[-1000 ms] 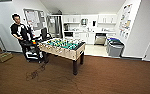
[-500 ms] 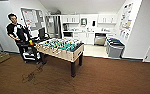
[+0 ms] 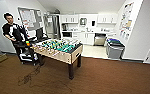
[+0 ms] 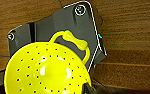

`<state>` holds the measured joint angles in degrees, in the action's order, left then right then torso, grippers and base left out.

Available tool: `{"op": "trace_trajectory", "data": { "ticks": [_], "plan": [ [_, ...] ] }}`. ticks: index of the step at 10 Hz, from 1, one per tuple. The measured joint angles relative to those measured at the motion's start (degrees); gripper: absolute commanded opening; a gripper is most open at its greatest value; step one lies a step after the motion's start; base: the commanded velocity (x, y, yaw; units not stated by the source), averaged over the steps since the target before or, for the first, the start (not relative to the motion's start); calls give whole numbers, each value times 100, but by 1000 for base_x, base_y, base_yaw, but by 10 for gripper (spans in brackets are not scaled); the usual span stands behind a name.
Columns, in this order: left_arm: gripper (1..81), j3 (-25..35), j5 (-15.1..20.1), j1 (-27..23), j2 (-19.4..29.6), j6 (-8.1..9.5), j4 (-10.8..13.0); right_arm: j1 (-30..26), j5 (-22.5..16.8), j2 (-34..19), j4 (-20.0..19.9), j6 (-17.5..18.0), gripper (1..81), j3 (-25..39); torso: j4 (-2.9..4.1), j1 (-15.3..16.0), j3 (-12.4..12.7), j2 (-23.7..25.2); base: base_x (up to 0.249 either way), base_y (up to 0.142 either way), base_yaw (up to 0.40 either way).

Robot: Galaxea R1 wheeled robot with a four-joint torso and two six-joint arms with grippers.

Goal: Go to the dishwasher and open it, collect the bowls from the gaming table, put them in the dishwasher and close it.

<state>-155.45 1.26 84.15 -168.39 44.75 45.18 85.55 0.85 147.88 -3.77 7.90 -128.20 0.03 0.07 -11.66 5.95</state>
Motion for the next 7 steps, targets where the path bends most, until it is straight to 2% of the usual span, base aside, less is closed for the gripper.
{"op": "trace_trajectory", "data": {
  "ticks": [7],
  "plan": [
    [10, -11, 0, 18, 0, 0, 0, 6, -15, 30, 2, 0, 10, 5, 0, -5, 2, 0, 162, -114, 0]
  ]
}}
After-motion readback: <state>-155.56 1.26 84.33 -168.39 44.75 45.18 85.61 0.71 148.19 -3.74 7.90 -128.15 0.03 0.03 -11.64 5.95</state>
